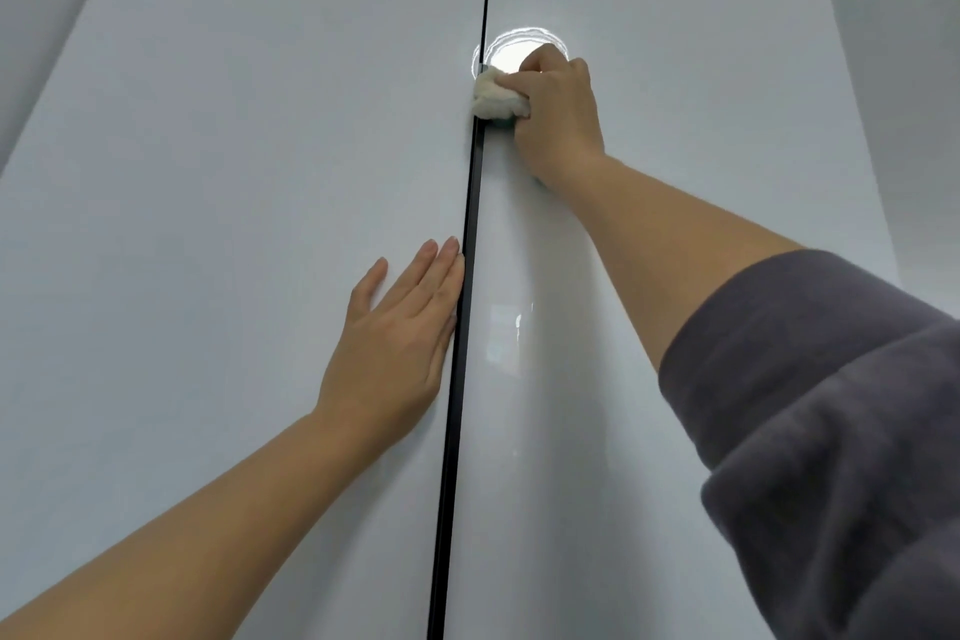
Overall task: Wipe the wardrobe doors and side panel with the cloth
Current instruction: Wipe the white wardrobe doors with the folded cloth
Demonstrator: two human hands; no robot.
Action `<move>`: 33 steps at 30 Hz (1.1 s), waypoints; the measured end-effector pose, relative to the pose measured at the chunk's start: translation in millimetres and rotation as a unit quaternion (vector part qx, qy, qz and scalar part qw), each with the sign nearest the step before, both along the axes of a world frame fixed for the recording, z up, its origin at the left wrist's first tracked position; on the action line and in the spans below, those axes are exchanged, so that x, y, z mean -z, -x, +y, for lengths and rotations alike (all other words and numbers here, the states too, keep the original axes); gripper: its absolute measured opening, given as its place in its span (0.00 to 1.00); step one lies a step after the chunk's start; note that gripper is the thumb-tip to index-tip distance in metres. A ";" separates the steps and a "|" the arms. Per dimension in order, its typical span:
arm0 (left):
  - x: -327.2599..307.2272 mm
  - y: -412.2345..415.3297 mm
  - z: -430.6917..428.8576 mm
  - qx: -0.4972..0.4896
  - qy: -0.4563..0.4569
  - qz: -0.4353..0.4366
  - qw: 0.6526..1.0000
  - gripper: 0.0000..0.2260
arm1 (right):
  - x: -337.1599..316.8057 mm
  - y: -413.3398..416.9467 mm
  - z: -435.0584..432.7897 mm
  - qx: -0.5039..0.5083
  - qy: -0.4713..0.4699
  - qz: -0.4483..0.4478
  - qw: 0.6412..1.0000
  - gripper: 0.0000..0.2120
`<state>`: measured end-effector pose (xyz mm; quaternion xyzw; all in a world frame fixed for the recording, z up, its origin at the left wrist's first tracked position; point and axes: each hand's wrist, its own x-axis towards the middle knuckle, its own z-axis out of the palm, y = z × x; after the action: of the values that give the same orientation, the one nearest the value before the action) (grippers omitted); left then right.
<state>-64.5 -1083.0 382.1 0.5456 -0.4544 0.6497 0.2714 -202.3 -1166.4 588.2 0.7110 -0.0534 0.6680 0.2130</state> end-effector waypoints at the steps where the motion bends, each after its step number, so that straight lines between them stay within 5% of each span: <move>1: -0.3 0.2 -0.3 -0.001 -0.001 0.001 1.000 0.22 | -1.8 1.7 -0.4 -0.010 0.001 0.005 1.000 0.29; 12: -0.6 1.3 -1.0 -0.006 0.007 0.000 1.000 0.22 | 23.1 -0.6 -13.6 -0.066 0.042 0.018 0.997 0.18; 33: -2.6 -1.2 -1.1 0.082 0.007 0.010 0.997 0.21 | 160.5 7.7 -29.0 -0.126 0.112 0.058 0.984 0.21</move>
<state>-63.3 -1084.1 384.8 0.5112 -0.4903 0.6227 0.3326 -210.1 -1195.4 427.7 0.7213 0.1241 0.6488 0.2082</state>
